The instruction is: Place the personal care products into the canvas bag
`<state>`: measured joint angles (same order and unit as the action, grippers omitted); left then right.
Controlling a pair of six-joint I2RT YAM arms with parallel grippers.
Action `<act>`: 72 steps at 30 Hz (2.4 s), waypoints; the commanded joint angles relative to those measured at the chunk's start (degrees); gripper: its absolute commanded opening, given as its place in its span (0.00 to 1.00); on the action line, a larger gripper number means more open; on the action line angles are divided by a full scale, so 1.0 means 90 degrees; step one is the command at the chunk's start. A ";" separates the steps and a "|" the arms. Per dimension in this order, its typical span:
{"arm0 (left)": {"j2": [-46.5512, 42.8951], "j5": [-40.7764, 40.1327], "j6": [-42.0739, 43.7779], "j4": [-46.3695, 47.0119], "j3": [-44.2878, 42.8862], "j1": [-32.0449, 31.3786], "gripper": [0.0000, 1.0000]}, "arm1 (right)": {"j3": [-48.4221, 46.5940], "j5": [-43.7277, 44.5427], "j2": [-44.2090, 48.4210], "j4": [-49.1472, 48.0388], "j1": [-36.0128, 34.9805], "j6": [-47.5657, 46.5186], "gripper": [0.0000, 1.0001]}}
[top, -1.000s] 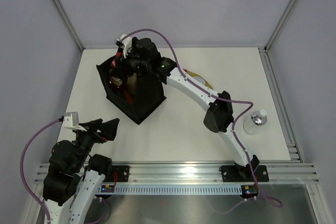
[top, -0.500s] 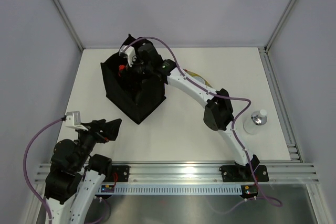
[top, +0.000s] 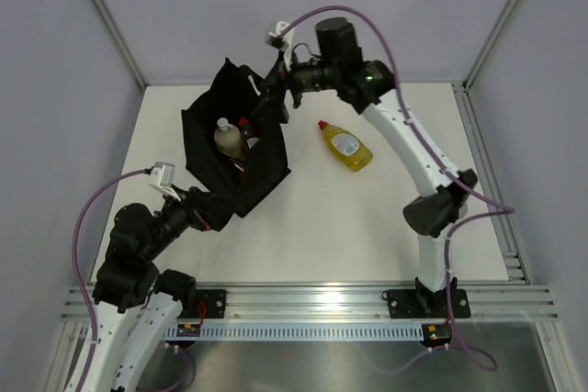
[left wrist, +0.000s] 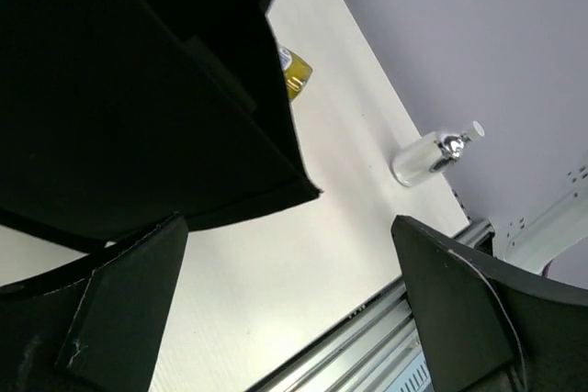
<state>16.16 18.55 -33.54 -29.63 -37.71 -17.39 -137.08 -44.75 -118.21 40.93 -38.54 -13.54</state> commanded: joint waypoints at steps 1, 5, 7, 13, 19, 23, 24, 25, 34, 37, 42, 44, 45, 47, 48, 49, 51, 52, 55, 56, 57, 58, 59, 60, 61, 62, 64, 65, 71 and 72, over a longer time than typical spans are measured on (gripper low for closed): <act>0.0293 0.1004 -0.0072 0.1006 -0.0243 0.0008 0.99 | 0.0648 -0.0419 0.1307 0.0238 0.0395 -0.0146 0.99; 0.0577 0.1435 0.0074 0.1270 -0.0369 -0.0011 0.99 | 0.1899 0.0068 0.2253 0.0208 0.1311 0.0244 0.99; 0.0772 0.1649 0.0201 0.1290 -0.0467 -0.0070 0.99 | 0.2174 0.0498 0.2450 0.0887 0.1586 0.0100 0.99; 0.1425 0.1428 0.0445 0.1533 -0.0761 -0.1113 0.99 | 0.2562 0.2061 0.3143 0.3271 0.2641 -0.1033 1.00; 0.2235 -0.0067 0.0718 0.1875 -0.0702 -0.3378 0.99 | 0.4544 0.4167 0.4558 0.4192 0.2905 -0.1932 1.00; 0.2831 -0.0527 0.0904 0.2110 -0.0702 -0.4306 0.99 | 0.6241 0.5505 0.5115 0.3959 0.3023 -0.2157 1.00; 0.2930 -0.0672 0.1001 0.2178 -0.0683 -0.4386 0.99 | 0.6391 0.5616 0.5166 0.4007 0.3042 -0.2235 0.99; 0.3027 -0.0742 0.1031 0.2333 -0.0615 -0.4512 0.99 | 0.6480 0.5675 0.5185 0.4075 0.3101 -0.2236 0.99; 0.3487 -0.0606 0.1080 0.3243 -0.0156 -0.4640 0.99 | 0.7301 0.6885 0.4163 0.3715 0.3287 -0.2870 1.00; 0.3439 -0.0596 0.1061 0.3428 0.0020 -0.4650 0.99 | 0.7321 0.6964 0.3626 0.3646 0.3384 -0.2871 0.99; 0.3321 -0.0645 0.1061 0.3526 0.0303 -0.4650 0.99 | 0.7476 0.7375 0.3174 0.3401 0.3559 -0.2968 0.99; 0.3321 -0.0625 0.1061 0.3555 0.0372 -0.4650 0.99 | 0.7574 0.7491 0.2999 0.3421 0.3667 -0.2978 0.99; 0.3321 -0.0596 0.1051 0.3604 0.0401 -0.4650 0.99 | 0.7623 0.7540 0.2979 0.3373 0.3716 -0.2997 0.99; 0.3350 -0.0586 0.1070 0.3653 0.0440 -0.4650 0.99 | 0.7808 0.7736 0.2969 0.3227 0.3784 -0.3114 0.99; 0.3389 -0.0576 0.1080 0.3682 0.0440 -0.4650 0.99 | 0.7847 0.7717 0.2940 0.3197 0.3814 -0.3134 0.99; 0.3419 -0.0567 0.1090 0.3683 0.0421 -0.4650 0.99 | 0.7906 0.7688 0.2843 0.3197 0.3872 -0.3125 0.99; 0.3477 -0.0547 0.1109 0.3644 0.0382 -0.4650 0.99 | 0.8004 0.7736 0.2764 0.3206 0.3911 -0.3154 0.99; 0.3487 -0.0547 0.1100 0.3653 0.0363 -0.4650 0.99 | 0.8091 0.7736 0.2686 0.3197 0.3979 -0.3173 1.00; 0.3468 -0.0547 0.1080 0.3644 0.0343 -0.4650 0.99 | 0.8170 0.7736 0.2540 0.3187 0.4097 -0.3212 0.99; 0.3448 -0.0576 0.1080 0.3634 0.0343 -0.4650 0.99 | 0.8170 0.7717 0.2520 0.3177 0.4175 -0.3251 0.99; 0.3448 -0.0586 0.1070 0.3634 0.0343 -0.4650 0.99 | 0.8160 0.7697 0.2491 0.3158 0.4214 -0.3280 0.97; 0.3429 -0.0586 0.1061 0.3624 0.0343 -0.4650 0.99 | 0.8131 0.7658 0.2481 0.3158 0.4234 -0.3300 0.93; 0.3438 -0.0605 0.1041 0.3614 0.0333 -0.4650 0.99 | 0.8073 0.7610 0.2461 0.3167 0.4234 -0.3310 0.88; 0.3438 -0.0625 0.1031 0.3614 0.0333 -0.4650 0.99 | 0.7995 0.7425 0.2432 0.3293 0.4427 -0.3291 0.72; 0.3438 -0.0635 0.1022 0.3614 0.0333 -0.4650 0.99 | 0.7811 0.7327 0.2412 0.3391 0.4468 -0.3261 0.63; 0.3458 -0.0674 0.0983 0.3604 0.0323 -0.4650 0.99 | 0.7712 0.7220 0.2422 0.3566 0.4507 -0.3203 0.53; 0.3477 -0.0722 0.0953 0.3604 0.0294 -0.4650 0.99 | 0.7488 0.6810 0.2577 0.3723 0.4556 -0.3212 0.28; 0.3507 -0.0781 0.0944 0.3595 0.0275 -0.4650 0.99 | 0.7400 0.6654 0.2675 0.3869 0.4556 -0.3241 0.24; 0.3936 -0.0888 0.1479 0.3867 0.0001 -0.4660 0.99 | 0.6024 0.4214 0.3261 0.4786 0.4556 -0.3105 0.00; 0.4004 -0.0947 0.1635 0.3926 -0.0047 -0.4670 0.99 | 0.5828 0.3447 0.3339 0.4895 0.4556 -0.3095 0.00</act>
<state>50.63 12.51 -23.29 0.14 -34.76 -58.98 -75.83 3.09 -94.61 73.91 2.83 -39.75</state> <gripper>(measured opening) 0.985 0.798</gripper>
